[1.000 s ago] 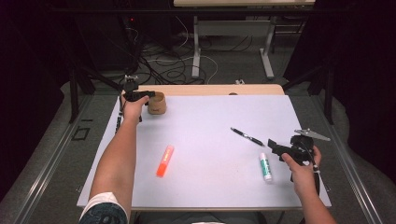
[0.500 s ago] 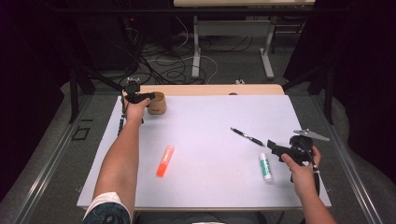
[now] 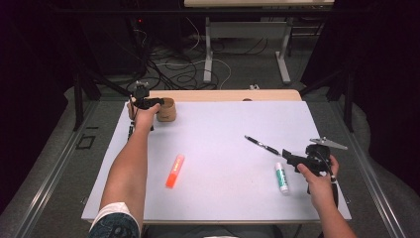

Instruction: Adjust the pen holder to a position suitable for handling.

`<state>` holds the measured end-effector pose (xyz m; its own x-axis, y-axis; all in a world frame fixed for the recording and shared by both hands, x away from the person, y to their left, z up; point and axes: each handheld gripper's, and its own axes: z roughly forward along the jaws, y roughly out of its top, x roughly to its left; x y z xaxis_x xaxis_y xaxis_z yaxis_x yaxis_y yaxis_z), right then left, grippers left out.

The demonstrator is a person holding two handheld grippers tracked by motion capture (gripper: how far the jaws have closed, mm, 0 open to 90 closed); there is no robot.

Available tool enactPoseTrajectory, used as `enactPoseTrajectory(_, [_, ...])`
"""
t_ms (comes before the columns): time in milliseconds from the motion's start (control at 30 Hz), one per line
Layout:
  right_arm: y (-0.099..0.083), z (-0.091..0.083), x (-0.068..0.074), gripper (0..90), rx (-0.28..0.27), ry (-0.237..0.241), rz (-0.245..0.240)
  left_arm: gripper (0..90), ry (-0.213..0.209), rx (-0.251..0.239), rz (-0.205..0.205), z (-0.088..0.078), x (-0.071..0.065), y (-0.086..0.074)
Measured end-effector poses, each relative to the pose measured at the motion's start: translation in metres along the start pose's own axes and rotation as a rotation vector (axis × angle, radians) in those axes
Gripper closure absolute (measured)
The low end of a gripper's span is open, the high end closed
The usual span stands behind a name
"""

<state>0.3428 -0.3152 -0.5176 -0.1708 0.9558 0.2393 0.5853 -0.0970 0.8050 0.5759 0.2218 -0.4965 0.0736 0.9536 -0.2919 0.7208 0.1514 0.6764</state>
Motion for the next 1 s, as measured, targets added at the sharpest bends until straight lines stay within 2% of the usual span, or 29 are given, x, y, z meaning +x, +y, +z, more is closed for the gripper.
enactPoseTrajectory(67, [0.000,0.000,0.000,3.5,0.000,0.000,-0.001,55.8,0.000,0.021,-0.001,-0.002,0.000,0.001])
enactPoseTrajectory(100, [0.000,0.000,0.000,3.5,0.001,-0.002,0.000,55.8,0.008,0.010,-0.010,-0.002,-0.001,0.002])
enactPoseTrajectory(267, [0.000,0.000,0.000,3.5,0.002,0.001,0.012,56.1,0.027,0.015,-0.029,-0.009,-0.003,0.007])
enactPoseTrajectory(300, [0.000,0.000,-0.001,3.6,-0.002,0.002,0.001,56.1,0.027,0.014,-0.035,-0.011,-0.003,0.007])
enactPoseTrajectory(500, [0.000,0.001,0.001,3.6,0.003,0.009,0.003,56.2,0.033,0.065,-0.082,-0.020,-0.002,0.008])
enactPoseTrajectory(733, [0.001,0.001,0.004,3.6,0.008,0.029,-0.012,56.3,0.030,0.085,-0.057,-0.035,-0.014,0.009])
enactPoseTrajectory(800, [0.002,0.002,0.004,3.6,0.006,0.032,-0.021,56.3,0.027,0.084,-0.060,-0.040,-0.018,0.009])
enactPoseTrajectory(867, [0.002,0.002,0.005,3.6,0.003,0.039,-0.021,56.3,0.027,0.079,-0.045,-0.045,-0.022,0.008])
enactPoseTrajectory(1000, [0.003,0.000,0.006,3.6,0.002,0.056,-0.018,56.3,-0.004,0.091,-0.053,-0.053,-0.036,0.004])
